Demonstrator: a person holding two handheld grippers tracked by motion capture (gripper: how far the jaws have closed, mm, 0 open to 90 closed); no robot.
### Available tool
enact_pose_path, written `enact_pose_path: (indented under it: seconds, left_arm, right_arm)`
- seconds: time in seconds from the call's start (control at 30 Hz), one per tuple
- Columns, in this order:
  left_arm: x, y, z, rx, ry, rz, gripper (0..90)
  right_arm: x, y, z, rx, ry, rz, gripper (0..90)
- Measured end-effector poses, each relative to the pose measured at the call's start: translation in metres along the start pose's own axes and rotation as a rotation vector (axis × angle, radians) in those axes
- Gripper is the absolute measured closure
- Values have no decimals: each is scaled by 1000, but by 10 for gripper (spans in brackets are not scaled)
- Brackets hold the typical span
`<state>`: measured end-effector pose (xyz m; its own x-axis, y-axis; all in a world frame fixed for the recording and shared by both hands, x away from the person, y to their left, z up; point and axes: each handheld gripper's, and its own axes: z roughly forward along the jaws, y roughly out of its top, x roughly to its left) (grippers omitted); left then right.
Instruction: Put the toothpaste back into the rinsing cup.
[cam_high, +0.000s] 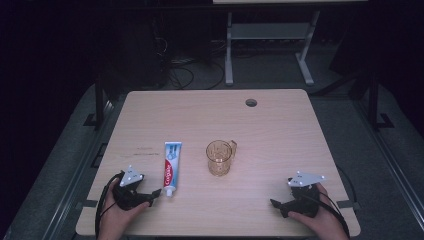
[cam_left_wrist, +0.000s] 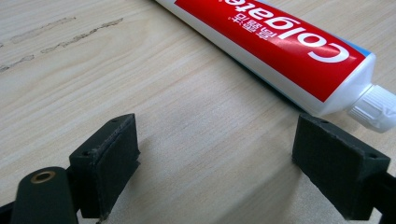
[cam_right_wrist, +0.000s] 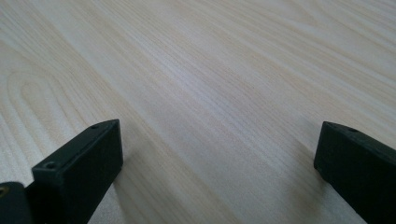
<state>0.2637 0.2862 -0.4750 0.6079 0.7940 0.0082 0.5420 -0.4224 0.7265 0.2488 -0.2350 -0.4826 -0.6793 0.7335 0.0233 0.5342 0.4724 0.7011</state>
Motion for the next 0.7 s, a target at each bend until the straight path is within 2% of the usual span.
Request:
enact_pose_path:
  seconds: [0.33, 0.7]
  left_arm:
    - [1, -1, -2, -4, 6, -6, 156]
    - [4, -3, -19, -2, 11, -36, 399]
  right_arm:
    - [0, 1, 0, 1, 4, 0, 5]
    - [-1, 2, 2, 1, 8, -4, 5]
